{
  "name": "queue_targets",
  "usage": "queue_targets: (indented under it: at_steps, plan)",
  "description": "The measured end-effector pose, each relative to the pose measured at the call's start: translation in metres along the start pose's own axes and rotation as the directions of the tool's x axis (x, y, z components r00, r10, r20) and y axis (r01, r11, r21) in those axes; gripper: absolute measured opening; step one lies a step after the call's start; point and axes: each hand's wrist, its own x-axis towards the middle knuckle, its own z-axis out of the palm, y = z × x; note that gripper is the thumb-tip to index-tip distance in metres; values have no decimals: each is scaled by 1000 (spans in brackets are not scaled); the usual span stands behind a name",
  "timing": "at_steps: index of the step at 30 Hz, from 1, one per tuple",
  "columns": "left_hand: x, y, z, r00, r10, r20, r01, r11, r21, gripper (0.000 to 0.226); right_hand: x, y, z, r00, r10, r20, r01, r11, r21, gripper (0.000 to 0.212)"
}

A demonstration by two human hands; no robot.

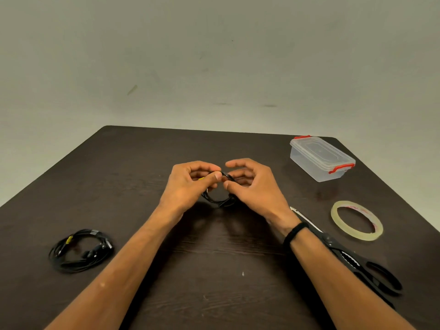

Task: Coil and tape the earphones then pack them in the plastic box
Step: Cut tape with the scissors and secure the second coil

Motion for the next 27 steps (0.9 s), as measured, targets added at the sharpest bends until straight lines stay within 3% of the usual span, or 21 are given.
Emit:
queue_targets:
  at_steps: [4,8,18,27]
  plan:
    - [3,-5,-3,999,42,25,-43,999,27,11,0,-3,-2,993,108,55,-117,973,200,20]
    - [5,-7,-2,997,69,28,-70,996,50,12,2,-1,-6,968,208,141,-245,902,355,33]
    - [4,-2,-6,991,115,65,-120,990,74,16,4,-3,-14,939,187,289,-270,920,284,27]
    - [4,-2,-9,996,68,51,-72,995,67,15,3,-1,-7,954,175,245,-225,955,192,23]
